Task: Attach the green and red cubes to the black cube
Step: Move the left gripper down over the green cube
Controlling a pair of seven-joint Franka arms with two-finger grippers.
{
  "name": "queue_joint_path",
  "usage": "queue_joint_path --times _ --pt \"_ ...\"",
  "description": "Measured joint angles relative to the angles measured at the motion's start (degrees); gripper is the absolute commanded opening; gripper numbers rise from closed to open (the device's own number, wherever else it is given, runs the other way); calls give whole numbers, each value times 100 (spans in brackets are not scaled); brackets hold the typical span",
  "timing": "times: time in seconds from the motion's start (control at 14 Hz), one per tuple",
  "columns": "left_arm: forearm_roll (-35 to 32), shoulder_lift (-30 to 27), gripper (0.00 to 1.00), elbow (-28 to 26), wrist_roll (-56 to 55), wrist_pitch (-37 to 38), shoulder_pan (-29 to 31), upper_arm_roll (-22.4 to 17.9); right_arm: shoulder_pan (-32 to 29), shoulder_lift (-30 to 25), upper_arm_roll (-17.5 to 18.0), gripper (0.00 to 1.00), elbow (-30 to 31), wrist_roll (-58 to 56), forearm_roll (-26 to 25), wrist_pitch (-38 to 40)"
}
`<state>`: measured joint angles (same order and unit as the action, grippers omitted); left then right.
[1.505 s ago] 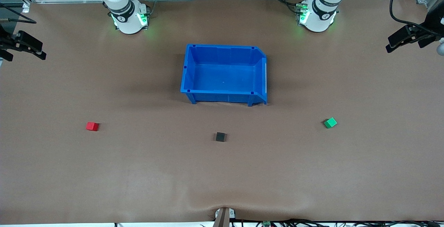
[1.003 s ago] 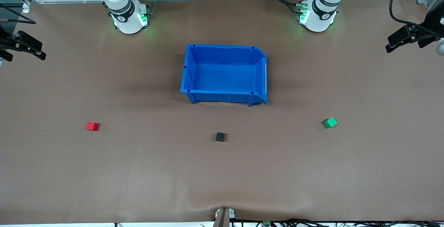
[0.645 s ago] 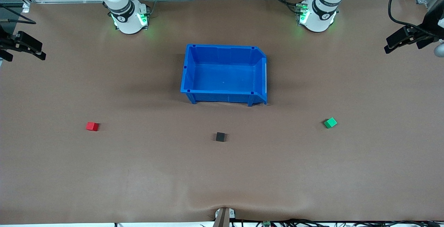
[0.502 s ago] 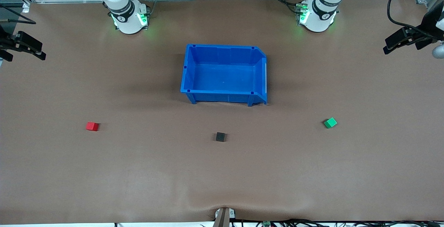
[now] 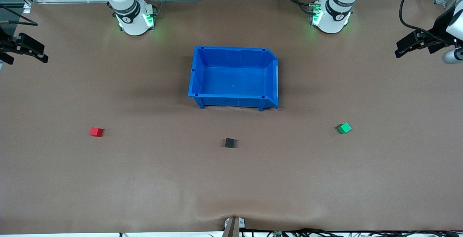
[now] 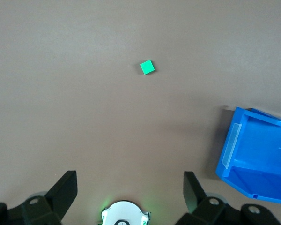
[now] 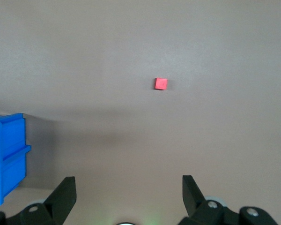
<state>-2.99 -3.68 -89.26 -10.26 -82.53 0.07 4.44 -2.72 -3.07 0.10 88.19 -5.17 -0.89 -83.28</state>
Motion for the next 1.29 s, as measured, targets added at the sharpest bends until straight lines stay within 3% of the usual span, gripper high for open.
queue_joint_path --times 0.36,1.0,1.29 --pt "-1 42 100 -450 0 -447 1 1 0 21 -1 100 0 1 0 0" --pt "-8 156 100 -1864 0 -2310 38 -15 -109 173 -7 100 0 2 -5 -27" --pt "-8 599 100 -2048 -400 -2823 50 -18 -128 230 -8 100 0 2 -7 -47"
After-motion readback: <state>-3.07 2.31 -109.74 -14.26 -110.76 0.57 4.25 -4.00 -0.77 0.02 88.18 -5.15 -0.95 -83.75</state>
